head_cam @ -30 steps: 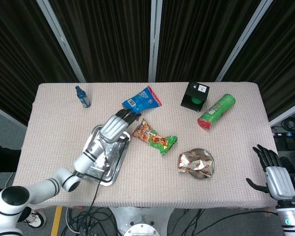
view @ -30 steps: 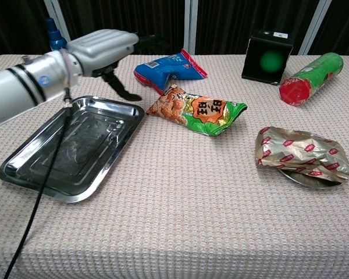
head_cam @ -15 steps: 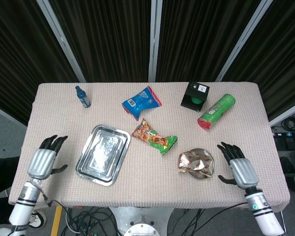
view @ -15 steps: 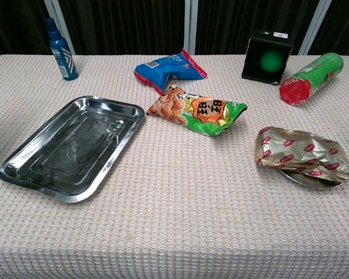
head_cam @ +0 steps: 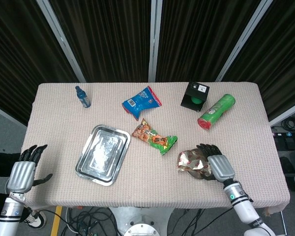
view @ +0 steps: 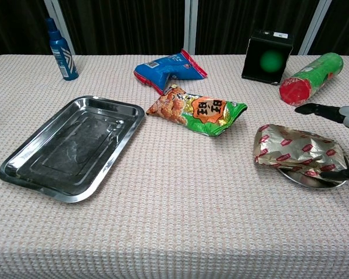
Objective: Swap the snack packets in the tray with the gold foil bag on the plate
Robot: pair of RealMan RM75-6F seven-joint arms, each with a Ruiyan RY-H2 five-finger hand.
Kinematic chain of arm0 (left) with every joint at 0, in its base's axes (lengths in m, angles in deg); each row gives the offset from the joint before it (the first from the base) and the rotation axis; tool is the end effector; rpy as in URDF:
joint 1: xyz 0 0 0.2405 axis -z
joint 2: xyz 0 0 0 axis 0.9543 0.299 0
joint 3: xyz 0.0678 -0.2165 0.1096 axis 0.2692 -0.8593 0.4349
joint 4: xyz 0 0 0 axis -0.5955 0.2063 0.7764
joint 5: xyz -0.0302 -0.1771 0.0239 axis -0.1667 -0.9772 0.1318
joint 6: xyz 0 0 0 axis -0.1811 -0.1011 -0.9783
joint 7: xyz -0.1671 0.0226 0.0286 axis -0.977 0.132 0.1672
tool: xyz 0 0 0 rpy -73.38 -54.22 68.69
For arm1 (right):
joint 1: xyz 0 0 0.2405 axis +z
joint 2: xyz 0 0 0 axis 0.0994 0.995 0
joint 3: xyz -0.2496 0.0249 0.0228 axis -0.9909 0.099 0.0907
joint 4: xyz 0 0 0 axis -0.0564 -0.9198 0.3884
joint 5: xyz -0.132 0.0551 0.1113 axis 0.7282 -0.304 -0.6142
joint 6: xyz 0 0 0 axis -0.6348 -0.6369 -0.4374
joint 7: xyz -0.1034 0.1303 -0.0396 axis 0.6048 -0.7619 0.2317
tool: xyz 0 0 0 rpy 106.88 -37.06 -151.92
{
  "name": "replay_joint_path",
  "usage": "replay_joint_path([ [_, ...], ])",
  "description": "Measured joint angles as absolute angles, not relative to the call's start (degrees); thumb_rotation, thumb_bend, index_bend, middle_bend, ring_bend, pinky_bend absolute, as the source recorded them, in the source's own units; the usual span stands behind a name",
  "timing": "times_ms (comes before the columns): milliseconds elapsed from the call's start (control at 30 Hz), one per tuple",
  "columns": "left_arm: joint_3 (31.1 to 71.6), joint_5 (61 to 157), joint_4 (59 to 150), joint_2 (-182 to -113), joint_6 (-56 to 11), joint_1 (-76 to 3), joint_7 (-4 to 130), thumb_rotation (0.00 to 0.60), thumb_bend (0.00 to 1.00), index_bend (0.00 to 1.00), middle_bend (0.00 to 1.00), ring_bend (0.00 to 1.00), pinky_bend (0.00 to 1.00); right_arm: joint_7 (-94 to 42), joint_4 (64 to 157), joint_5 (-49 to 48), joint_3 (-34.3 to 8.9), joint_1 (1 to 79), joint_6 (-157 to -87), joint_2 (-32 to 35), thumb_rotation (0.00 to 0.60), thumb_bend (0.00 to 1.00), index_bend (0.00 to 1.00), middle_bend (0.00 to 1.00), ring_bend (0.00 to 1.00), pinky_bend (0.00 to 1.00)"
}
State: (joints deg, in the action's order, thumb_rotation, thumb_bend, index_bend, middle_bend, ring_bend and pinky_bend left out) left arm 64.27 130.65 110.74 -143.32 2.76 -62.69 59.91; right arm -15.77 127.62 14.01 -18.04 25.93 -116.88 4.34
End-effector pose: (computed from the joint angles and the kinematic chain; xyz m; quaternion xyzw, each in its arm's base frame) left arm -0.3054 0.2104 0.1132 -0.5976 -0.4045 -0.4105 0.5574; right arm -0.2396 -0.2645 0.0329 0.6929 -0.4757 0.3398 0.4221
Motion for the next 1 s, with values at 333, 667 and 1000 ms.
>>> replay_joint_path([
  [333,63.31,130.90,108.58,-143.04,1.77,-64.82,56.89,0.600,0.12,0.12,0.15,0.08,0.15,-10.79,126.58,10.92,-18.18,27.13,-117.01,0.80,0.600,0.17,0.11,0.29,0.21,0.31],
  [667,62.50,131.51,106.81,-143.45,0.35,-66.13,55.23,0.600,0.12,0.12,0.15,0.08,0.15,-9.02,125.88,9.73,-17.84,27.09,-119.98,-0.64,0.600,0.32,0.30,0.43,0.37,0.50],
  [1000,61.30,131.92,107.74,-142.44,0.49,-67.02,55.19,0.600,0.12,0.12,0.15,0.08,0.15,-9.14,133.56,16.73,-18.34,27.68,-122.92,3.11,0.600,0.32,0.31,0.44,0.39,0.52],
])
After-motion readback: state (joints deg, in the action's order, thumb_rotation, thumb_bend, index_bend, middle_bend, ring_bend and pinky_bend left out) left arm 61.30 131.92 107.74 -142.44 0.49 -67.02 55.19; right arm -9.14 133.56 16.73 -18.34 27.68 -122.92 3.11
